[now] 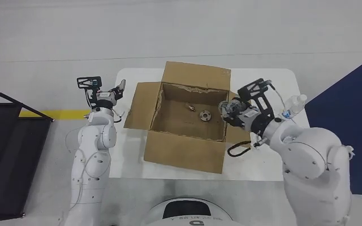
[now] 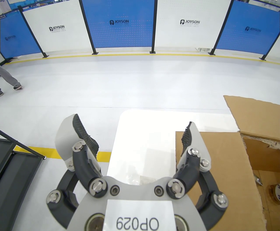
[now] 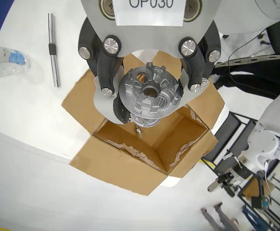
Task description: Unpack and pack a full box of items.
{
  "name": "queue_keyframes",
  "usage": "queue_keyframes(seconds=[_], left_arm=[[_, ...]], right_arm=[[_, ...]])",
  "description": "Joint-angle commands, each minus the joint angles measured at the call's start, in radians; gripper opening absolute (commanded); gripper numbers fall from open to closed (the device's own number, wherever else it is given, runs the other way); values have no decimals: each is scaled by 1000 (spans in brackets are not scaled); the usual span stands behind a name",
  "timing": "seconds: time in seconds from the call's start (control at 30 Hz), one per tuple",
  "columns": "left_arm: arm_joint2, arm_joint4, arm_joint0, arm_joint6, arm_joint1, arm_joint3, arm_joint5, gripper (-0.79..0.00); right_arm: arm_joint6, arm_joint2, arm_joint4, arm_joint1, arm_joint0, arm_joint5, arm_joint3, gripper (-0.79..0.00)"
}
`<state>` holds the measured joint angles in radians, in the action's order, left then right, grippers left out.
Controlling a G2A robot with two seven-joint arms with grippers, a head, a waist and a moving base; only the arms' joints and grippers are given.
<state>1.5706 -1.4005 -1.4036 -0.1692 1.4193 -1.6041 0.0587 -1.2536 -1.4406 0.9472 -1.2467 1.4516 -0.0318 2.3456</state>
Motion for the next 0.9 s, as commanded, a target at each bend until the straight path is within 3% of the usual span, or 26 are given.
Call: queue_keyframes(seconds=[0.0, 0.13, 0.43, 0.87], left_arm=[[0, 0, 0, 0, 0, 0, 0, 0], [0, 0, 0, 0, 0, 0, 0, 0], [0, 0, 0, 0, 0, 0, 0, 0], [0, 0, 0, 0, 0, 0, 0, 0]], right_arm=[[-69, 172, 121, -7, -96, 78, -64, -785], [-125, 378, 199, -31, -244, 133, -238, -785], [-80, 677, 373, -96, -430, 238, -537, -785], [28, 859, 218, -234, -655, 265, -1045, -785]])
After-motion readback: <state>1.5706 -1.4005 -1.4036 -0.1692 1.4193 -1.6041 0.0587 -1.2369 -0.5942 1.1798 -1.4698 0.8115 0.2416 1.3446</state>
